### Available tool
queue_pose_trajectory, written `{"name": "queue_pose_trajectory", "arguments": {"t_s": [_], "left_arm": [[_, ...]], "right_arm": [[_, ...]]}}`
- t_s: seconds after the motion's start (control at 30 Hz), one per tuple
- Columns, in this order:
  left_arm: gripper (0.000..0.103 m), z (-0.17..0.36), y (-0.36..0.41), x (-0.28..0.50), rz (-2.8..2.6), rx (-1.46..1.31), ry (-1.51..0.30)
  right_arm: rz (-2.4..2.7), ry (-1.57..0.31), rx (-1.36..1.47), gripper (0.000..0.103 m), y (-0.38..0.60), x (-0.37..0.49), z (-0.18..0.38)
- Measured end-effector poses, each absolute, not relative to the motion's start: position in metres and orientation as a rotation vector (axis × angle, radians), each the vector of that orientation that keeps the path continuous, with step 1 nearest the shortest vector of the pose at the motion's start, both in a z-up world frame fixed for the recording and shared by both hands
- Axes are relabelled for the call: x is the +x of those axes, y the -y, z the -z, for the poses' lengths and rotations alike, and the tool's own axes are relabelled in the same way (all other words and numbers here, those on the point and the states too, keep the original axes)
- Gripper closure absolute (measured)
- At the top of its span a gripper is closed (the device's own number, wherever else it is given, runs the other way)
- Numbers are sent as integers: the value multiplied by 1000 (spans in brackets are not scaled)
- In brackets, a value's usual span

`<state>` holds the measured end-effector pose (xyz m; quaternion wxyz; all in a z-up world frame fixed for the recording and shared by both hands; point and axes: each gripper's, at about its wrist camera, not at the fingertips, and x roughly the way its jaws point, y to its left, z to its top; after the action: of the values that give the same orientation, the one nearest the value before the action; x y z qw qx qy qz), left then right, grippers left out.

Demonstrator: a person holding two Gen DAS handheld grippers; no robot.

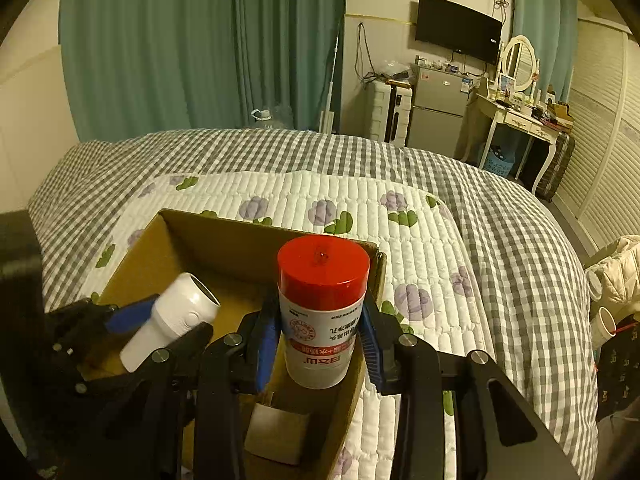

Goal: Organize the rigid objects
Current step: 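Lower the white device into the box with the left gripper while the right gripper drops the red bottle in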

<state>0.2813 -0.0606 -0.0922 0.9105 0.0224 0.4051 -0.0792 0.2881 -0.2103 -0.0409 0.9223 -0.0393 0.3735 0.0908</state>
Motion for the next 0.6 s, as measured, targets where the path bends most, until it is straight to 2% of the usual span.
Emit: {"name": "queue_pose_trajectory", "arguments": {"t_s": [0.3,0.43,0.53,0.6], "left_arm": [[54,102,65,284,162,33,-850],[51,101,62,284,164,13,-840],[37,99,63,280,148,38,-826],[37,97,62,277,153,36,-815]], "right_arm": [[-188,-779,-84,67,208,292,48],[-189,-784,-75,67,208,296,51],[-191,-775,-53,66,209,298,50],[-191,-769,-33,66,210,298,49]]}}
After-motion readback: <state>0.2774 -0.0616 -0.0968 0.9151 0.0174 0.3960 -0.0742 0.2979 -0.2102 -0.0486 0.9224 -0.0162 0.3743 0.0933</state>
